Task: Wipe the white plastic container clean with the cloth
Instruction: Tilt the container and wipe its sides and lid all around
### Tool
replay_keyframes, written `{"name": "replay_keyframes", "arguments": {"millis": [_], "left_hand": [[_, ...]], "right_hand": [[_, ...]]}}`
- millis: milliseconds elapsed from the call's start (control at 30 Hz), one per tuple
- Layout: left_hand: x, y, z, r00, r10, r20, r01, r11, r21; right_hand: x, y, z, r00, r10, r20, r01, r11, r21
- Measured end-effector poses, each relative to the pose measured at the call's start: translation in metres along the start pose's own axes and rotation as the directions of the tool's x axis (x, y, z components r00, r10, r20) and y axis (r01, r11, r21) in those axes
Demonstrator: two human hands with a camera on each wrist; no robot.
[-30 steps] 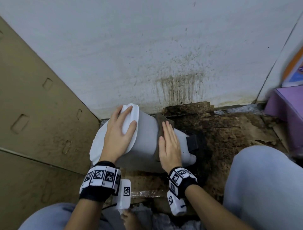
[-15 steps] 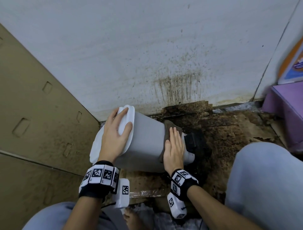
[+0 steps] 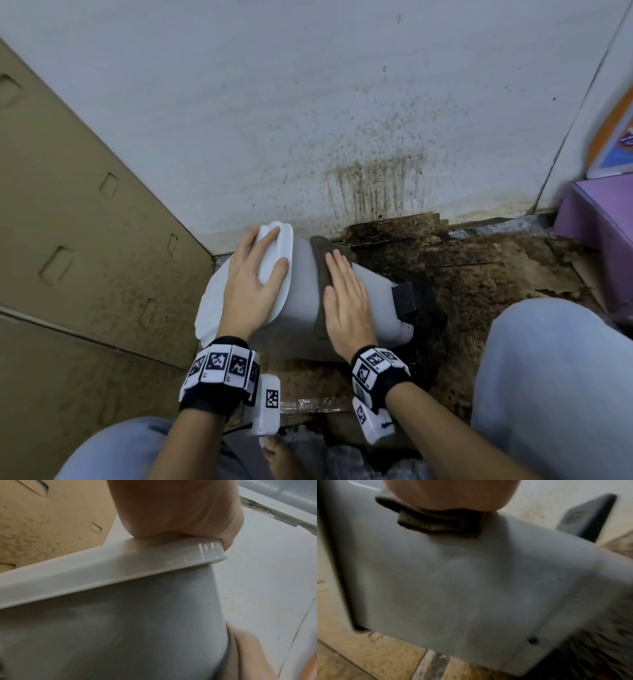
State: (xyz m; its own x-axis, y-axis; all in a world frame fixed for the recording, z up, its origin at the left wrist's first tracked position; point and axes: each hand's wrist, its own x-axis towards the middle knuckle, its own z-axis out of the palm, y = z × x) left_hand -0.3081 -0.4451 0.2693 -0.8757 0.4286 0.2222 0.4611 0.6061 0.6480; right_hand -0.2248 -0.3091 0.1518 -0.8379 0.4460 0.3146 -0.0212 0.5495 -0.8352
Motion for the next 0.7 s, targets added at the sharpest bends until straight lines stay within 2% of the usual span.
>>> {"name": "replay_keyframes", "arguments": {"millis": [100, 200, 400, 533, 633, 700], "left_hand": [[0.001, -0.001, -0.002, 1.000, -0.020, 0.005, 0.020, 1.000, -0.005], [0.001, -0.001, -0.001, 1.000, -0.014, 0.016, 0.014, 1.000, -0.009], [0.001, 0.000, -0.001, 1.000, -0.020, 0.010, 0.020, 1.000, 0.004], [-0.001, 0.003, 0.002, 1.000, -0.016, 0.003, 0.016, 1.000, -0.002], [-0.001, 0.004, 0.004, 1.000, -0.003, 0.005, 0.003, 1.000, 0.024], [-0.001, 0.004, 0.005, 1.000, 0.008, 0.011, -0.008, 0.999, 0.033]], "right_hand": [[-0.017, 0.032, -0.005, 0.985, 0.165, -0.052, -0.166, 0.986, -0.002], [-0.022, 0.040, -0.005, 0.947, 0.306, -0.098, -0.305, 0.952, 0.023], [-0.014, 0.022, -0.001, 0.916, 0.398, -0.056, -0.398, 0.917, 0.007], [0.001, -0.015, 0.002, 0.943, 0.334, -0.003, -0.333, 0.943, 0.019], [0.021, -0.050, 0.001, 0.980, 0.167, 0.111, -0.177, 0.980, 0.088], [0.033, -0.059, 0.001, 0.983, 0.077, 0.168, -0.095, 0.990, 0.101]]}}
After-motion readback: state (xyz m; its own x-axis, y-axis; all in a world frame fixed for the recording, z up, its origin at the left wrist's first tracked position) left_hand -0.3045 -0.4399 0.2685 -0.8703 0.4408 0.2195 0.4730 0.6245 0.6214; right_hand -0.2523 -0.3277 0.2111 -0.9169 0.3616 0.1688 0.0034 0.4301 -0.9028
